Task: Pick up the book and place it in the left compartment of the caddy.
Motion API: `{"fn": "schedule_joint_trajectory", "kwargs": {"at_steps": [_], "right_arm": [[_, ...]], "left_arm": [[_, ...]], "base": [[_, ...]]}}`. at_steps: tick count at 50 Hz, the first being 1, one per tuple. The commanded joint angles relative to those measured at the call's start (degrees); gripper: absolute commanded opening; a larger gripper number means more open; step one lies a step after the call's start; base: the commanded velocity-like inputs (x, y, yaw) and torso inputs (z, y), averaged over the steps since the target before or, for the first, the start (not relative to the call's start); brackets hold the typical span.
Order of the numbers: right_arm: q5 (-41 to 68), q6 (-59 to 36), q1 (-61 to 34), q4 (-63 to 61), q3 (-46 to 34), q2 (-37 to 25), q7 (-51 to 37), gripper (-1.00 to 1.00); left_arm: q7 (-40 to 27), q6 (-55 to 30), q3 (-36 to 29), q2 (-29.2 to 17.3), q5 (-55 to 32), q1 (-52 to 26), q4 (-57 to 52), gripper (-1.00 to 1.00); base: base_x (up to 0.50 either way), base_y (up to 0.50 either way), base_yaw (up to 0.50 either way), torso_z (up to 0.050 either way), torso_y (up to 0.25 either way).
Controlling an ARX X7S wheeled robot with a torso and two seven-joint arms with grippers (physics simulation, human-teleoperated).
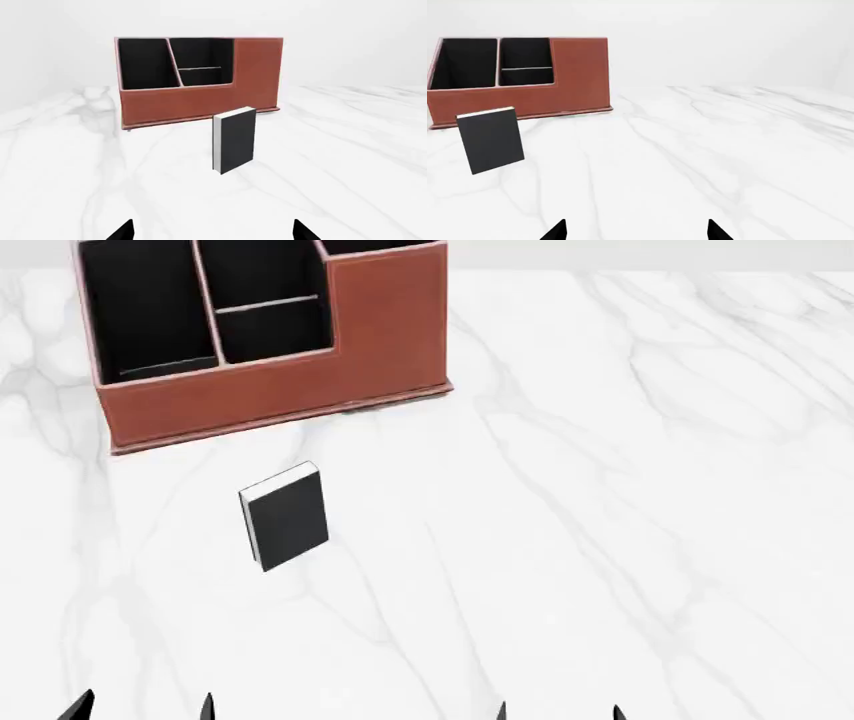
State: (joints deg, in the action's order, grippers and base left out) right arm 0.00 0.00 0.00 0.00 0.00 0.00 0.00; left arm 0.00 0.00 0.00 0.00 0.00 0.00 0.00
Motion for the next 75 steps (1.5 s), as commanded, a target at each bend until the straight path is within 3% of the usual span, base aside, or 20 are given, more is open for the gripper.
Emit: {"fn": "schedule_joint_trajectory", "kwargs": {"at_steps": [1,9,16,23,26,30,42,68,75], "right_arm": [[0.6,-0.6,-0.1,-0.5,-1.1,-0.9,-1.4,1.00],[0.8,0.1,-0.8,0.8,-3.1,-2.2,-4.1,1.00],[1.3,-0.9,-0.3,-1.0,-3.7,-3.4,-5.2,1.00],[1.4,-3.4,0.0,-4.8,-3.8,-4.7,-6.0,1.00],[1.1,-4.8,-0.3,-6.3,-4.2,-5.2,-6.3,1.00],[0.9,-4.8,-0.4,-6.3,-5.0,-5.5,-6.6,1.00],[0.8,-5.4,-0.4,-6.4,-6.3,-6.3,-7.7,1.00],[1.6,-5.3,-0.5,-6.6,-8.1,-7.9,-8.8,1.00],[3.8,-5.6,-0.2,-8.0,-7.2,-8.1,-8.8,1.00]], "left_arm": [[-0.9,0.7,-1.6,-0.9,-0.5,-0.7,2.8,1.00],[-1.1,0.0,-3.2,-2.4,-3.1,-2.1,4.9,1.00],[-1.5,-2.1,-3.6,-3.7,-4.7,-1.0,-0.3,1.00],[-3.9,-10.8,-0.2,-5.9,-8.0,-0.8,-15.9,1.00],[-6.3,-17.0,3.3,-7.5,-9.9,-2.9,-25.4,1.00],[-8.1,-21.2,8.7,-8.2,-14.5,-5.1,-30.0,1.00],[-10.0,-17.7,16.7,-9.0,-17.5,-3.7,-26.8,1.00],[-10.8,-15.3,14.8,-9.6,-16.9,-3.1,-25.9,1.00],[-11.0,-15.0,14.8,-9.8,-17.3,-2.9,-26.2,1.00]], "base": [[0.00,0.00,0.00,0.000,0.000],[0.00,0.00,0.00,0.000,0.000],[0.00,0.00,0.00,0.000,0.000],[0.00,0.00,0.00,0.000,0.000],[0.00,0.00,0.00,0.000,0.000],[0.00,0.18,0.00,0.000,0.000],[0.00,0.08,0.42,0.000,0.000],[0.00,0.00,0.50,0.000,0.000],[-0.02,0.07,0.00,0.000,0.000]]}}
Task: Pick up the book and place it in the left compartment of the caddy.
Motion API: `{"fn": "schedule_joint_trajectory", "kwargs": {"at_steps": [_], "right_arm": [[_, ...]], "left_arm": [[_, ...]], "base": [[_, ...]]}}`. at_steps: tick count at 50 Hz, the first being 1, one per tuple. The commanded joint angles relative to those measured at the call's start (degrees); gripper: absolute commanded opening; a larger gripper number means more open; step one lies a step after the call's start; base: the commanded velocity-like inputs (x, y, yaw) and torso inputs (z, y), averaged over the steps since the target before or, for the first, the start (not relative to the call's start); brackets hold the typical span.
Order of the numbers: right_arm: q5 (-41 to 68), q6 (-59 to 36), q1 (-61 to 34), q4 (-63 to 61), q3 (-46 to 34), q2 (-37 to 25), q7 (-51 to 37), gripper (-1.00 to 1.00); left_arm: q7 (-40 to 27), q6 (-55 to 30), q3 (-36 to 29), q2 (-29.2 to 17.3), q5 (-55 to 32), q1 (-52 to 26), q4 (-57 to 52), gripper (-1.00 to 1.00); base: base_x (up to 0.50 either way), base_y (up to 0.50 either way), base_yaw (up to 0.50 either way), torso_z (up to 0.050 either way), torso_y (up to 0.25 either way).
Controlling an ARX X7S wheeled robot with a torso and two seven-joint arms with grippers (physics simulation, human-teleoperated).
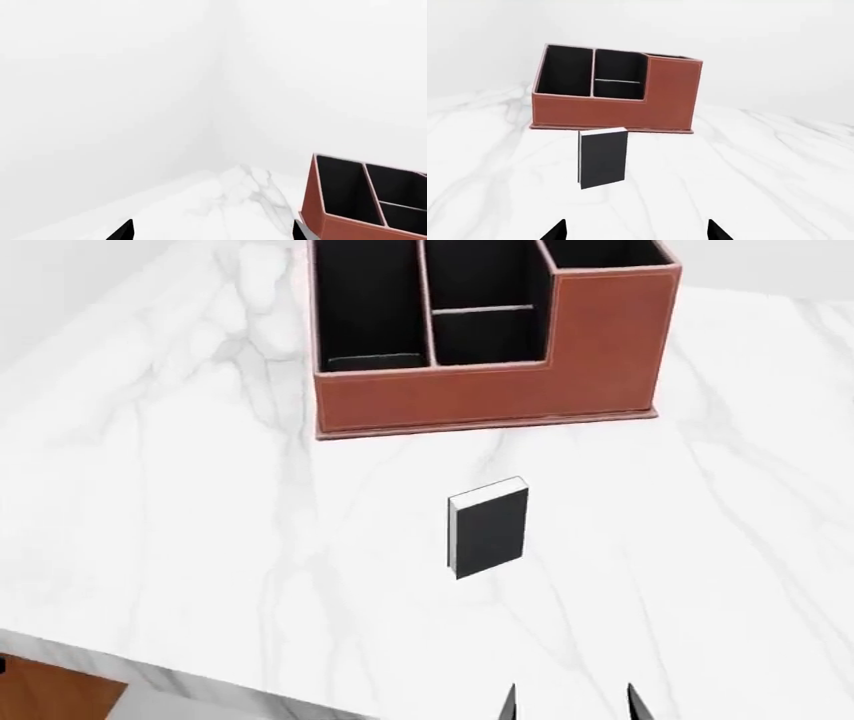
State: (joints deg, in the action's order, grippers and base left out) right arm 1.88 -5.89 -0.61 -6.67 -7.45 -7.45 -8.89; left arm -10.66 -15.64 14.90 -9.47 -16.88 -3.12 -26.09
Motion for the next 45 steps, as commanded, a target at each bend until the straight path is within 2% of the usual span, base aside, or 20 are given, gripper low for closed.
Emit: {"fn": "schedule_joint_trajectory", "kwargs": {"at_steps": [1,2,3,27,31,36,39,45], "right_arm": [[3.7,1.0,0.6,-1.9,0.8,-0.6,0.9,1.00],[3.7,4.2,1.3,-2.1,1.0,-0.5,0.8,1.00],[3.4,1.1,1.0,-2.9,1.0,-0.6,0.0,1.00],[4.7,2.7,2.2,-5.3,0.5,-1.6,-1.1,1.00],[1.8,7.6,3.5,-6.3,-0.4,-2.3,-1.7,1.00],[-1.8,5.4,3.8,-8.0,-1.7,-2.7,-3.3,1.00],[-3.3,2.9,3.6,-8.8,-2.5,-3.0,-3.8,1.00],[-2.5,5.0,4.2,-9.1,-2.8,-3.2,-3.6,1.00]], "left_arm": [[-0.4,0.8,-0.1,-0.3,-0.4,0.3,-0.1,1.00],[-0.4,0.8,-0.1,-0.3,-0.5,0.3,-0.1,1.00],[-0.4,0.8,-0.2,-0.4,-0.5,0.3,-0.1,1.00],[-1.3,1.0,-0.5,-1.1,-1.6,0.5,-0.6,1.00],[-1.6,1.2,-0.4,-1.3,-1.7,0.3,-0.1,1.00],[-1.8,1.3,-0.1,-1.4,-2.0,0.5,-0.2,1.00],[-2.0,1.2,0.0,-1.5,-2.2,0.6,-0.3,1.00],[-2.2,1.3,0.4,-1.8,-2.7,0.8,-0.5,1.00]], "base": [[0.00,0.00,0.00,0.000,0.000],[0.14,0.03,0.00,0.000,0.000],[0.49,0.11,0.00,0.000,0.000],[0.48,0.11,0.00,0.000,0.000],[0.00,0.00,0.00,0.000,0.004],[-0.01,0.05,0.00,0.000,0.000],[-0.08,0.49,0.00,0.000,0.000],[-0.05,0.50,0.00,0.000,0.000]]}}
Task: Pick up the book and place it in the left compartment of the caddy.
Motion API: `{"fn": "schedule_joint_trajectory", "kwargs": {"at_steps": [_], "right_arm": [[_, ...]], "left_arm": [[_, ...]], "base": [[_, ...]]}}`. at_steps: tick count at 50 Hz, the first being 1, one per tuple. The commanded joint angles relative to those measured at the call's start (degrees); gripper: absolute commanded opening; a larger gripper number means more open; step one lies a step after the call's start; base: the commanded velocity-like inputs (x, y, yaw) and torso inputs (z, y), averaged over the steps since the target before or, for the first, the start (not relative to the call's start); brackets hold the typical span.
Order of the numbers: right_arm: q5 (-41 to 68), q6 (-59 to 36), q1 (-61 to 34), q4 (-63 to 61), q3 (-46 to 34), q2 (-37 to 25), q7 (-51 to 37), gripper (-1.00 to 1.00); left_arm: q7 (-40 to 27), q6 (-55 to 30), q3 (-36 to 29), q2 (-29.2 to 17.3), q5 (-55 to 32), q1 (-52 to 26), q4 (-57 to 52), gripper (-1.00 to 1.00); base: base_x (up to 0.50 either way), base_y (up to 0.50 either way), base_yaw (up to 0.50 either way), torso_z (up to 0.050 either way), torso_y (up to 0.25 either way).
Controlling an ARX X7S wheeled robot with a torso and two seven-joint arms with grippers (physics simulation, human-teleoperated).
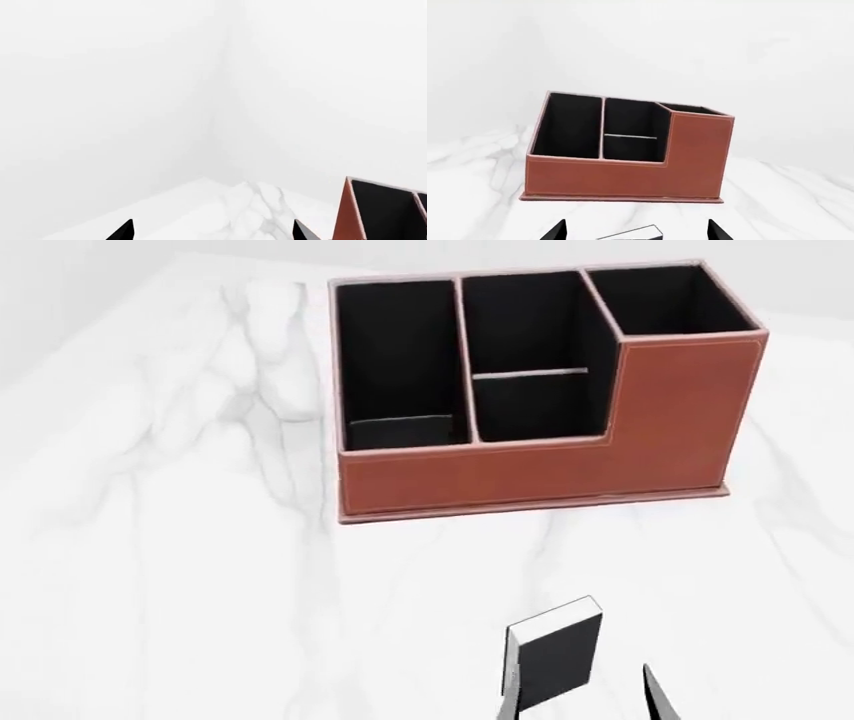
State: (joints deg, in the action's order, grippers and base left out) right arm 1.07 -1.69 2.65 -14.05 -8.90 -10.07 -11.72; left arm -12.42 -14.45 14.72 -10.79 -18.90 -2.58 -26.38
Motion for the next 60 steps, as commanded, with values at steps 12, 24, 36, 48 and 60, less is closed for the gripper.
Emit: {"fn": "schedule_joint_trajectory", "kwargs": {"at_steps": [12,24,36,48,60], "right_arm": [[0.7,2.6,1.2,-1.0,-0.9,-0.5,-1.1,1.00],[-0.5,-0.4,0.5,-1.5,-1.7,-1.2,-2.3,1.00],[-2.9,-2.9,0.0,-2.2,-3.1,-1.9,-3.3,1.00],[-1.8,-4.6,-0.3,-2.0,-2.9,-2.0,-3.9,1.00],[-4.0,-3.0,0.6,-3.0,-3.3,-3.0,-5.5,1.00]], "left_arm": [[-1.0,0.3,0.7,-0.8,-1.1,0.6,-0.3,1.00],[-1.4,0.4,0.4,-1.1,-1.3,0.5,-0.3,1.00],[-1.8,0.5,0.0,-1.3,-1.5,0.4,-0.2,1.00],[-2.1,0.7,-0.1,-1.7,-1.9,0.7,-0.4,1.00],[-2.2,0.9,-0.2,-1.8,-2.7,1.1,-1.4,1.00]], "base": [[-0.01,0.34,0.00,0.000,0.000],[0.00,0.00,0.00,0.000,0.000],[-0.05,0.20,0.00,0.000,0.000],[-0.04,0.17,0.00,0.000,0.000],[0.04,0.03,0.00,0.000,0.000]]}}
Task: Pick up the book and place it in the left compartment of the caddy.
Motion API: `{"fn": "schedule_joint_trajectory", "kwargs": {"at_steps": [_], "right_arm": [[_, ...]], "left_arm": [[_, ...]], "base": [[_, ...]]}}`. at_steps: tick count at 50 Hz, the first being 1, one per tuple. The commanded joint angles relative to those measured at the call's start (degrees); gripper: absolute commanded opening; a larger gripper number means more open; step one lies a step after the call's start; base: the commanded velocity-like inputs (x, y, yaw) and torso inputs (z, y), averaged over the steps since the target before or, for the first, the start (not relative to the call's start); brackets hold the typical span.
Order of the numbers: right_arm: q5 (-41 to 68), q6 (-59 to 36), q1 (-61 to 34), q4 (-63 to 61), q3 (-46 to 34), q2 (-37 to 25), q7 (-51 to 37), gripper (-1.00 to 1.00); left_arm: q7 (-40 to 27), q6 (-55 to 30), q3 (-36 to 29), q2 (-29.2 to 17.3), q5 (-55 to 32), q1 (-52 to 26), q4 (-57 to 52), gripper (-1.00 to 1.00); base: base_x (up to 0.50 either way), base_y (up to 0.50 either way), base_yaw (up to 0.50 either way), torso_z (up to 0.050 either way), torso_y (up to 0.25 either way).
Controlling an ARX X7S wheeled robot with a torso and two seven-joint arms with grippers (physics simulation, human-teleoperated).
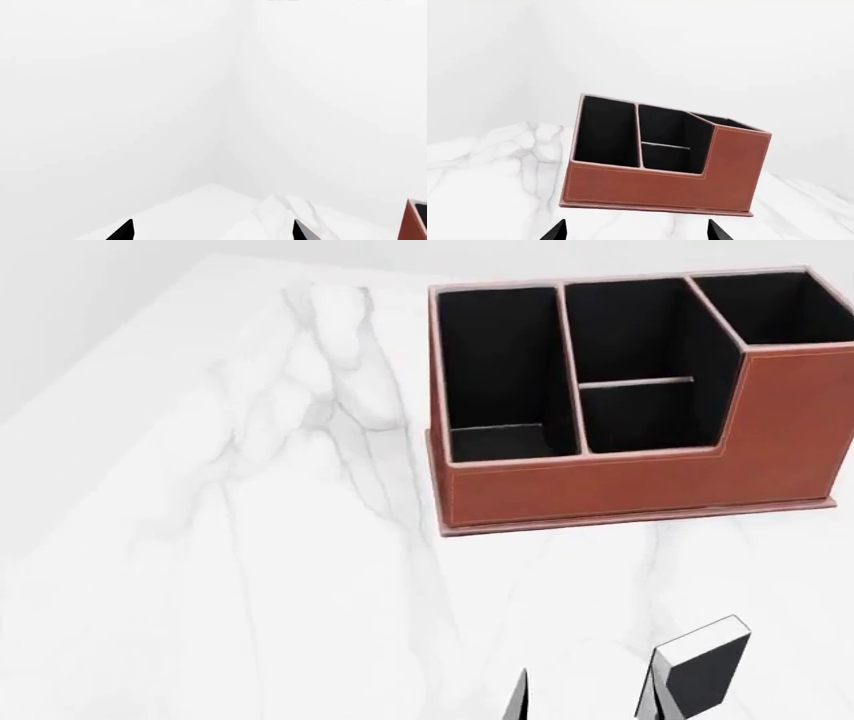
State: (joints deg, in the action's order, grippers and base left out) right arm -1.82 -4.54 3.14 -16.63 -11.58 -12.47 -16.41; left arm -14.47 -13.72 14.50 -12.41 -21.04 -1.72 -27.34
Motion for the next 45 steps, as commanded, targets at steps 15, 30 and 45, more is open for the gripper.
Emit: {"fn": "schedule_joint_trajectory", "kwargs": {"at_steps": [15,30,45], "right_arm": [[-2.0,0.2,1.1,-1.8,-1.1,-1.8,-1.1,1.00],[6.8,5.2,1.2,0.1,0.9,-1.0,0.5,1.00],[7.0,3.3,1.2,-1.0,0.7,-1.8,-0.3,1.00]], "left_arm": [[-0.4,0.7,-0.6,-0.5,-0.6,0.6,-0.6,1.00],[-0.8,0.9,-0.7,-0.9,-1.1,0.6,-0.5,1.00],[-1.1,1.1,-1.2,-1.1,-1.2,0.2,0.3,1.00]], "base": [[-0.02,0.09,0.00,0.000,0.000],[-0.04,0.16,0.00,0.000,0.000],[0.48,0.15,0.00,0.000,0.000]]}}
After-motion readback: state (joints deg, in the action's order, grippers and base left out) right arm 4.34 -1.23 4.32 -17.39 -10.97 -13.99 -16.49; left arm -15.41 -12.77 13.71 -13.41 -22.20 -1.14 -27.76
